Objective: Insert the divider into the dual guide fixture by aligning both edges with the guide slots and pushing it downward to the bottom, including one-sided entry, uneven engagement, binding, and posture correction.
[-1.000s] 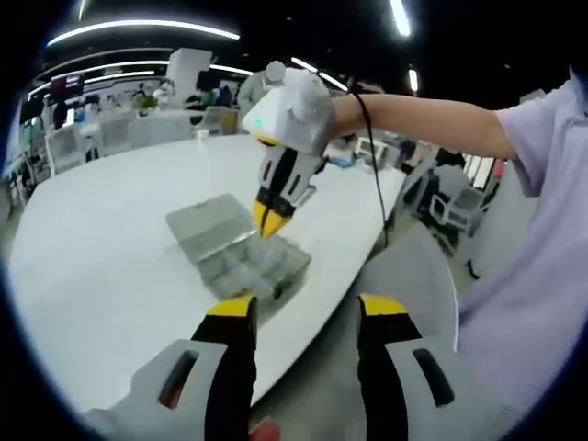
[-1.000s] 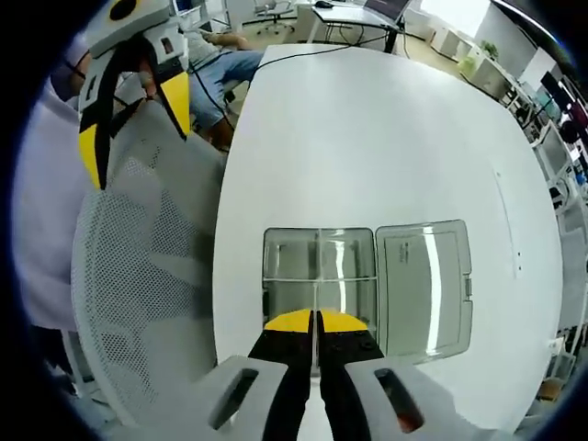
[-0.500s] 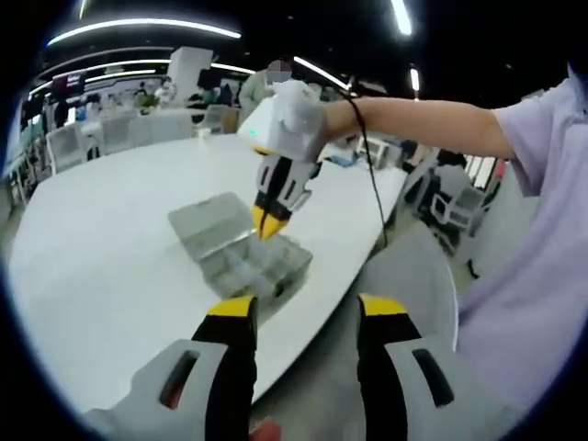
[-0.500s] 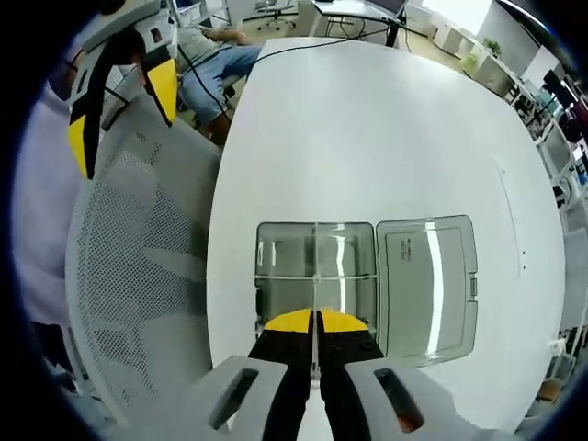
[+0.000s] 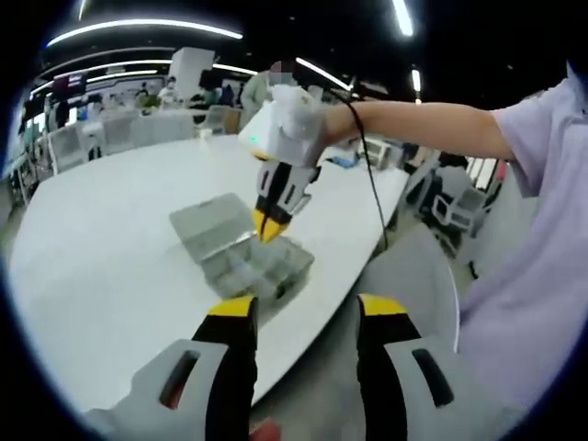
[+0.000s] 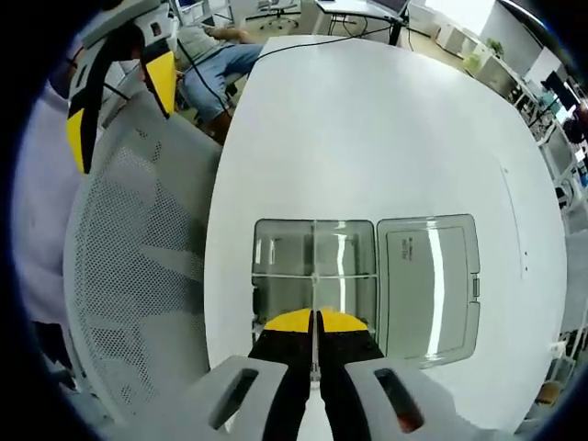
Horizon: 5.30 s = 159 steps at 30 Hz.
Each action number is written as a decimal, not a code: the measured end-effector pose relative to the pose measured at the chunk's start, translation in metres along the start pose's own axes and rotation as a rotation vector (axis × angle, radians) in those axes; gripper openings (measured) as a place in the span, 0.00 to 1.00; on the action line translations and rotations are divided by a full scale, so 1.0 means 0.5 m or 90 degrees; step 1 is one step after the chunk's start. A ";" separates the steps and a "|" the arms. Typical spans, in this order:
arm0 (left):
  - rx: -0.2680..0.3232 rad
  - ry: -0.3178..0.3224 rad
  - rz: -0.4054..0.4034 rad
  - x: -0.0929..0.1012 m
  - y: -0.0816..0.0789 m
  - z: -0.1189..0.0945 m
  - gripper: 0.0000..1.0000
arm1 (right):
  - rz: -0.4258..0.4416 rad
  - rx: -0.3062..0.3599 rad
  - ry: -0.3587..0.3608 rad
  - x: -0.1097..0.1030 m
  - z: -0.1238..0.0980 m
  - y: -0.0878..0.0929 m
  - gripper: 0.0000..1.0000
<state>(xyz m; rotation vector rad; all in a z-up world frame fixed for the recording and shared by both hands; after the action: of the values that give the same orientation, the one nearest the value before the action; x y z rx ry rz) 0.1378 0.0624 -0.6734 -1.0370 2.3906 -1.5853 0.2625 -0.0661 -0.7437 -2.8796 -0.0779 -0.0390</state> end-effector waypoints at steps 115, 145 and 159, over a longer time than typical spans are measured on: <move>-0.007 -0.026 -0.030 0.024 -0.004 0.042 0.39 | 0.012 0.126 -0.003 0.010 -0.008 0.021 0.00; -0.008 -0.034 -0.038 0.020 -0.002 0.041 0.39 | 0.007 0.121 -0.025 0.006 0.006 0.021 0.00; -0.007 -0.037 -0.041 0.019 -0.001 0.042 0.39 | 0.020 0.118 -0.026 0.006 0.017 0.020 0.00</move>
<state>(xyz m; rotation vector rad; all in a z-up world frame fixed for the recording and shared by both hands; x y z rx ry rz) 0.1396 0.0403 -0.6800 -1.1566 2.3539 -1.5419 0.2664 -0.0734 -0.7544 -2.6966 -0.0412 0.0313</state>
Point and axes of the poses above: the point that each gripper's makers call its tool centre point, and the gripper's own axes: z roughly forward along the fingers, x roughly to its right, y roughly out of its underside, the point moved 4 cm from there along -z, roughly backward along the fingers, and after that the axes turned 3 degrees about -z, right-handed, at the moved point
